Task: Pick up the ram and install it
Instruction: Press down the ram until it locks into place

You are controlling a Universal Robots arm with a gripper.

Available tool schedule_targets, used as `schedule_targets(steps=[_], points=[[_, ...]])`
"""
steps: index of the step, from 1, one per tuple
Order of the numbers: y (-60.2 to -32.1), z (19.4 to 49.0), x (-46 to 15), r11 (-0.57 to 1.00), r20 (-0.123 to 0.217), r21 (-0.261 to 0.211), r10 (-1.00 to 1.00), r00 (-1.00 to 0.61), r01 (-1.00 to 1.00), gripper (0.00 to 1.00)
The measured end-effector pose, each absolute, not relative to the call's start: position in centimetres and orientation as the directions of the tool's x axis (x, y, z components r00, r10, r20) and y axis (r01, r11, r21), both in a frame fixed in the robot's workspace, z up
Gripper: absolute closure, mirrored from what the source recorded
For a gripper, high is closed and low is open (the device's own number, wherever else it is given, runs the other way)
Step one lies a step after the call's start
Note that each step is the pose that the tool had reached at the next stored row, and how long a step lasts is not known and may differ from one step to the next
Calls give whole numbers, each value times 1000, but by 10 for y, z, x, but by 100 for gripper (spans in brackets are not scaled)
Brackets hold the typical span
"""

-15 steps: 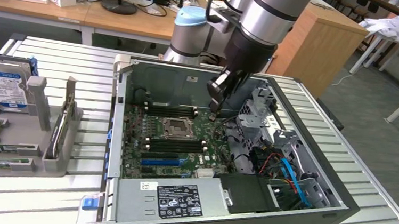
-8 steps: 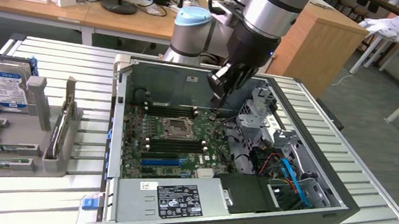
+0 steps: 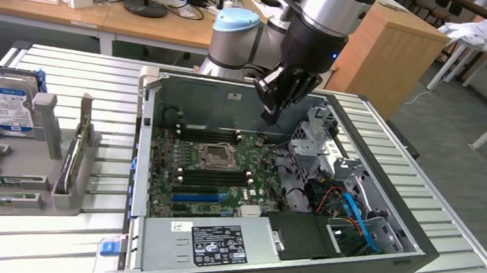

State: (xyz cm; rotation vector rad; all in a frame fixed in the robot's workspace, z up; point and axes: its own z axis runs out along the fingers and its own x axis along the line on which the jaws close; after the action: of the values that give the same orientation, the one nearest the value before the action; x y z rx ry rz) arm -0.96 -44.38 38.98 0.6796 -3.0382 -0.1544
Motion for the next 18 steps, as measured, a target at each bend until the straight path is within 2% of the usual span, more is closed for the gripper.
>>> schedule_targets(steps=[18], points=[[-444, 415, -10, 980, 2, 102, -174, -985, -173, 90]])
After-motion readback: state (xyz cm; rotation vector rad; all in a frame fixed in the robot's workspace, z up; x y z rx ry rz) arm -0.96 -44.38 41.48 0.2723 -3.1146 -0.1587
